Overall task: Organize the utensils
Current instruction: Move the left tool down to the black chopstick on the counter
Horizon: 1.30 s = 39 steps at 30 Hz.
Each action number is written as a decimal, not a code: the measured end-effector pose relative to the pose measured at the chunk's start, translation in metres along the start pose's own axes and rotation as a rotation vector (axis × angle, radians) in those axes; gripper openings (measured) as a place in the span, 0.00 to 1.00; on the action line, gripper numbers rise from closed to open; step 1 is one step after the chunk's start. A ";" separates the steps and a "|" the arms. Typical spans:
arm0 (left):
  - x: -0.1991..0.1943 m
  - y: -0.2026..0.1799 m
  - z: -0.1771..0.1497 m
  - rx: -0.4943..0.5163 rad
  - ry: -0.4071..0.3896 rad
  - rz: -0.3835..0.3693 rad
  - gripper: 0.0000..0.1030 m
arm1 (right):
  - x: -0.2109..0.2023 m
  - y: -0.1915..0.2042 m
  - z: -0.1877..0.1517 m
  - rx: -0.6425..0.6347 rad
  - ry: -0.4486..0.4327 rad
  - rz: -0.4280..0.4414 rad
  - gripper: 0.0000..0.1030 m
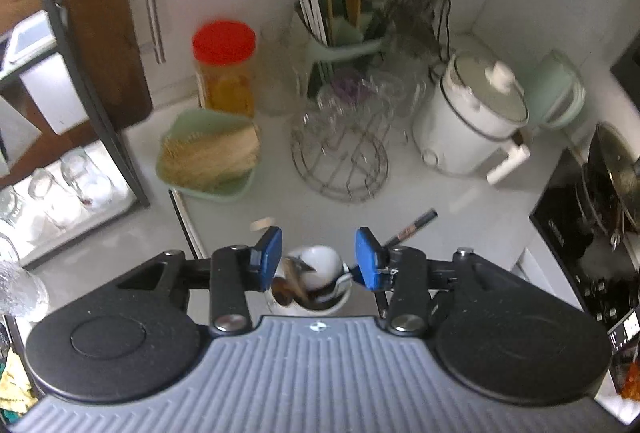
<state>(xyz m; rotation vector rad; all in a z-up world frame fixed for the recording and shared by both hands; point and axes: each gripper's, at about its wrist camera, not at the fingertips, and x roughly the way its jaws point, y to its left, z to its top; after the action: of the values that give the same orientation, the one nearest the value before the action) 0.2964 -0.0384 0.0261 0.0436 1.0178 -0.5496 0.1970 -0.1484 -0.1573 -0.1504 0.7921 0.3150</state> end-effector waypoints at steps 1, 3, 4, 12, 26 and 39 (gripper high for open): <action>-0.003 0.002 -0.001 -0.008 -0.015 0.001 0.45 | 0.000 0.000 0.000 0.002 0.000 -0.003 0.87; -0.011 0.007 -0.005 -0.027 -0.054 0.003 0.45 | 0.000 0.001 0.000 0.006 0.000 -0.008 0.87; -0.014 0.010 -0.007 -0.038 -0.071 0.012 0.46 | 0.001 0.001 0.000 0.007 -0.001 -0.010 0.87; -0.025 0.035 -0.031 -0.111 -0.147 0.081 0.52 | 0.001 0.002 0.000 0.021 -0.006 -0.022 0.87; 0.050 0.104 -0.101 -0.321 -0.118 0.142 0.54 | 0.000 0.003 -0.001 0.035 -0.012 -0.034 0.87; 0.134 0.121 -0.148 -0.321 -0.018 0.208 0.54 | -0.005 -0.001 -0.002 0.051 0.012 -0.057 0.87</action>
<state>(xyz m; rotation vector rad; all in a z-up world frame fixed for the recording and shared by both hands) 0.2879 0.0523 -0.1883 -0.1385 1.0594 -0.1936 0.1923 -0.1509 -0.1554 -0.1262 0.8052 0.2402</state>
